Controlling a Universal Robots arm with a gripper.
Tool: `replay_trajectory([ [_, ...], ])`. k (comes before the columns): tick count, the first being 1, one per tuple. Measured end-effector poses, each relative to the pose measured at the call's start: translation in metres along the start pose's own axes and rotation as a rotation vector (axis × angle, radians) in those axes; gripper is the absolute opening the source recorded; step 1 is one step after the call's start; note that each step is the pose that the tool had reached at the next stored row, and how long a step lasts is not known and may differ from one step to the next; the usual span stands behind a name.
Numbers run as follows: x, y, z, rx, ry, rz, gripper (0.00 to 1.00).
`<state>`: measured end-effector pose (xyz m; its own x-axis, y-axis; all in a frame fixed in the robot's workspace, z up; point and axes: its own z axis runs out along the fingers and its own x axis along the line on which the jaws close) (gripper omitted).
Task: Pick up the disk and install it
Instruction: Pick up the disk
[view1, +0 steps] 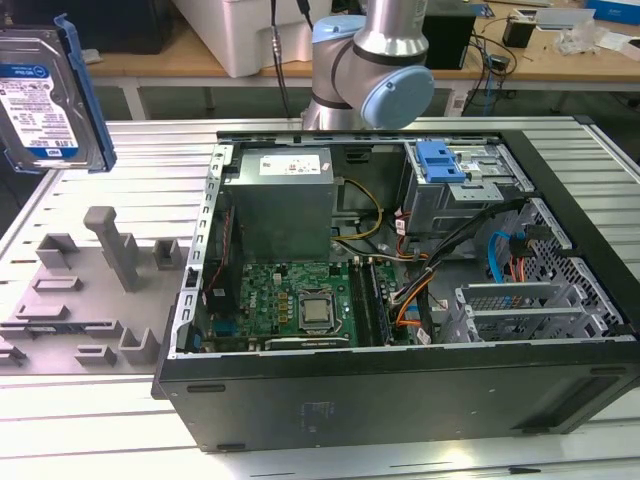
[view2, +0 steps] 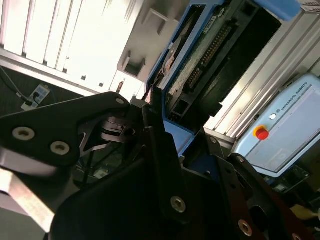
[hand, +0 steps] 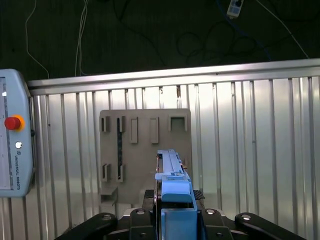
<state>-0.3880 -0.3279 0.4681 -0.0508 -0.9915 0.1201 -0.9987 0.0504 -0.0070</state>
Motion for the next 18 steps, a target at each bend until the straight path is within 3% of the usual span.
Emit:
replay_trajectory([
  [12, 0.0000, -0.0207, -0.0041, 0.0002, -0.0001, -0.001, 0.37],
  [18, 0.0002, -0.0367, -0.0069, 0.0001, 0.0000, -0.002, 0.37],
])
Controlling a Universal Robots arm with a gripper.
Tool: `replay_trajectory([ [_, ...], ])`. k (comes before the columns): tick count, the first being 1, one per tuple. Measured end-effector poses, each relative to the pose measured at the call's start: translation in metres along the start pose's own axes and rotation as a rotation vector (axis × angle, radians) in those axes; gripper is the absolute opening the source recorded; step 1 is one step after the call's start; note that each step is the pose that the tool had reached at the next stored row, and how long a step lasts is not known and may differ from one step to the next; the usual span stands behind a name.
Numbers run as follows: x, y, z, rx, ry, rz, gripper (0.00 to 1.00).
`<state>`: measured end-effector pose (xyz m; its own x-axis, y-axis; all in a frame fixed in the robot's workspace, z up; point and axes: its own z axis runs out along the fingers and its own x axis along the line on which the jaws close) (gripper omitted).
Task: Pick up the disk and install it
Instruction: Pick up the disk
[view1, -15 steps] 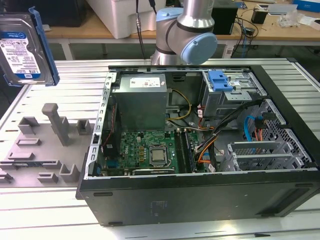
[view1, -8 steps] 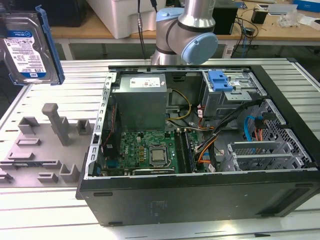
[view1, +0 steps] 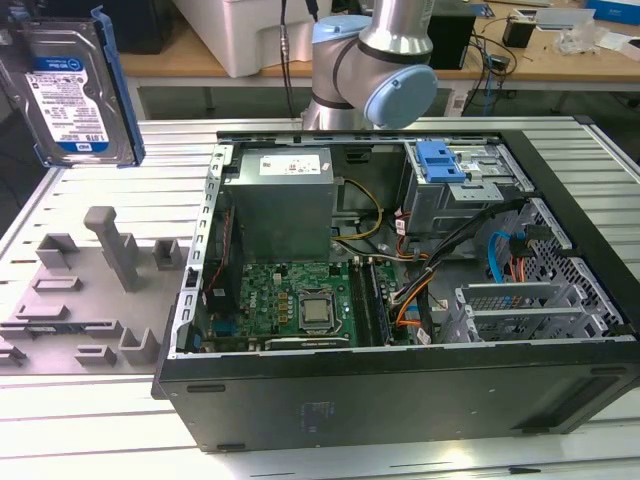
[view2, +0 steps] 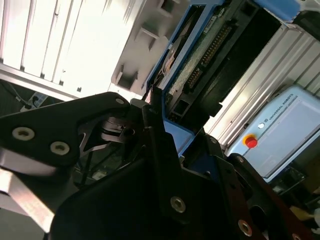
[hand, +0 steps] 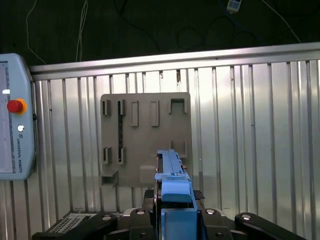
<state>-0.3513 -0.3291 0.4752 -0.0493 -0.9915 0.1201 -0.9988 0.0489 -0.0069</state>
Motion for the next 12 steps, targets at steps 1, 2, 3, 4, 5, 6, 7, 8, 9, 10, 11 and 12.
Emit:
replay_trajectory([
  [1, 0.0002, -0.0021, -0.0002, 0.0001, 0.0000, 0.000, 0.37],
  [2, 0.0005, -0.0044, -0.0005, 0.0000, 0.0000, 0.000, 0.37],
  [3, 0.0014, -0.0092, -0.0010, 0.0002, -0.0001, -0.001, 0.37],
  [4, 0.0027, -0.0136, -0.0016, 0.0001, 0.0000, -0.001, 0.37],
  [5, 0.0046, -0.0184, -0.0023, 0.0002, 0.0000, -0.002, 0.37],
  [6, 0.0058, -0.0210, -0.0027, 0.0002, 0.0000, -0.002, 0.37],
  [7, 0.0069, -0.0235, -0.0031, 0.0003, -0.0001, -0.003, 0.37],
  [8, 0.0085, -0.0271, -0.0035, 0.0004, -0.0001, -0.003, 0.37],
  [9, 0.0096, -0.0295, -0.0039, 0.0003, 0.0000, -0.004, 0.37],
  [10, 0.0118, -0.0339, -0.0046, 0.0001, 0.0001, -0.004, 0.37],
  [11, 0.0135, -0.0370, -0.0051, 0.0001, 0.0001, -0.005, 0.37],
  [12, 0.0149, -0.0392, -0.0053, 0.0002, 0.0000, -0.005, 0.37],
])
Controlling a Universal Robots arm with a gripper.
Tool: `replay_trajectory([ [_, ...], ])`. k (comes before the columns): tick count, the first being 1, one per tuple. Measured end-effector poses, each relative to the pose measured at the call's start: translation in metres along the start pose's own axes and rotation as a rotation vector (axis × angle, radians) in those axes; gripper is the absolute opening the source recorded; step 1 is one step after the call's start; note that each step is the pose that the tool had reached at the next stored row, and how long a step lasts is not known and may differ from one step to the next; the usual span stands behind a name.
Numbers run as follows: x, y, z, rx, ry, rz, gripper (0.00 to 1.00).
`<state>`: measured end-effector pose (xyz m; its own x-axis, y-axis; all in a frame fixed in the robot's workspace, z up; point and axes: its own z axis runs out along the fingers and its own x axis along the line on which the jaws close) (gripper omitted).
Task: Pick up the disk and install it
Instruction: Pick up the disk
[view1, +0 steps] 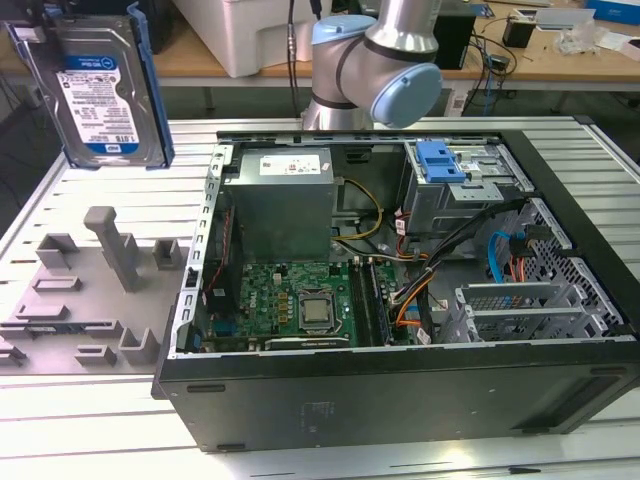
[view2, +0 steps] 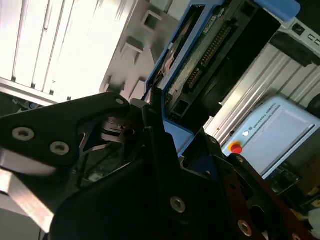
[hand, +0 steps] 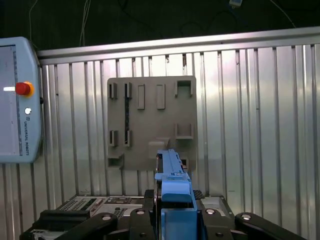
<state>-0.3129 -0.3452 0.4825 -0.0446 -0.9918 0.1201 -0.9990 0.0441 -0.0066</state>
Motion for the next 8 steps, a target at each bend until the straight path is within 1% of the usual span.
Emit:
replay_trajectory([
  [4, 0.0063, -0.0102, -0.0014, -0.0001, 0.0000, -0.001, 0.37],
  [6, 0.0109, -0.0182, -0.0023, -0.0002, 0.0000, -0.001, 0.37],
  [8, 0.0132, -0.0224, -0.0027, -0.0004, 0.0000, -0.001, 0.37],
])
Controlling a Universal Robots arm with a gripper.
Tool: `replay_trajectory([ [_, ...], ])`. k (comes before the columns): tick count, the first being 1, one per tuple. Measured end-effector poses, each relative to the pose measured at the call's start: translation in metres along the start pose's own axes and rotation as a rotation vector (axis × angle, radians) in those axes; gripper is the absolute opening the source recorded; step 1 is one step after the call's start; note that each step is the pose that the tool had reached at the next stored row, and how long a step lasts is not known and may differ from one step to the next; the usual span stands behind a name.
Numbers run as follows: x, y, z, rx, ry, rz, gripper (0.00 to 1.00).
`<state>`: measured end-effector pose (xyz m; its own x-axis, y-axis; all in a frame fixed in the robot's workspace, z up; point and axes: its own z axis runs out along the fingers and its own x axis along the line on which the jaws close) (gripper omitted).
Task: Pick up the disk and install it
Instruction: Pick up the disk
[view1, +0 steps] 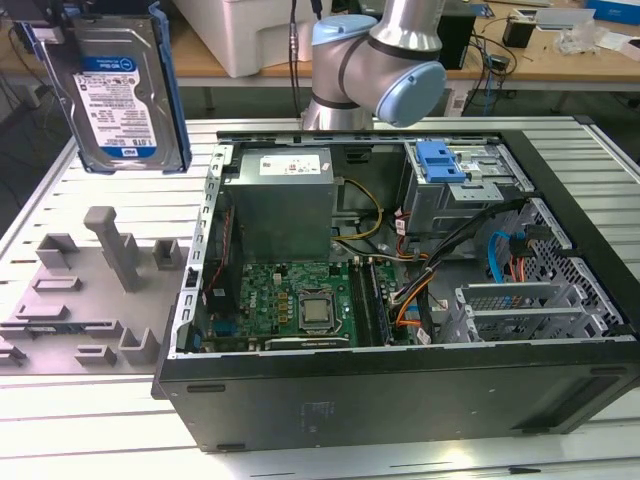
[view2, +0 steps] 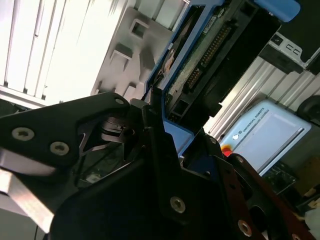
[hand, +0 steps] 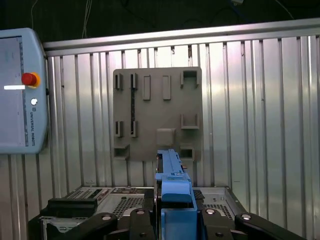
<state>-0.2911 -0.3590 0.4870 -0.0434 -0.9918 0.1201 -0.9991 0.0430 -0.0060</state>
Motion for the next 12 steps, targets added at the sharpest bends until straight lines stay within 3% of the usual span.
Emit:
replay_trajectory([
  [6, 0.0133, -0.0146, -0.0014, -0.0004, 0.0000, -0.002, 0.37],
  [12, 0.0275, -0.0191, -0.0015, -0.0008, -0.0001, -0.002, 0.37],
])
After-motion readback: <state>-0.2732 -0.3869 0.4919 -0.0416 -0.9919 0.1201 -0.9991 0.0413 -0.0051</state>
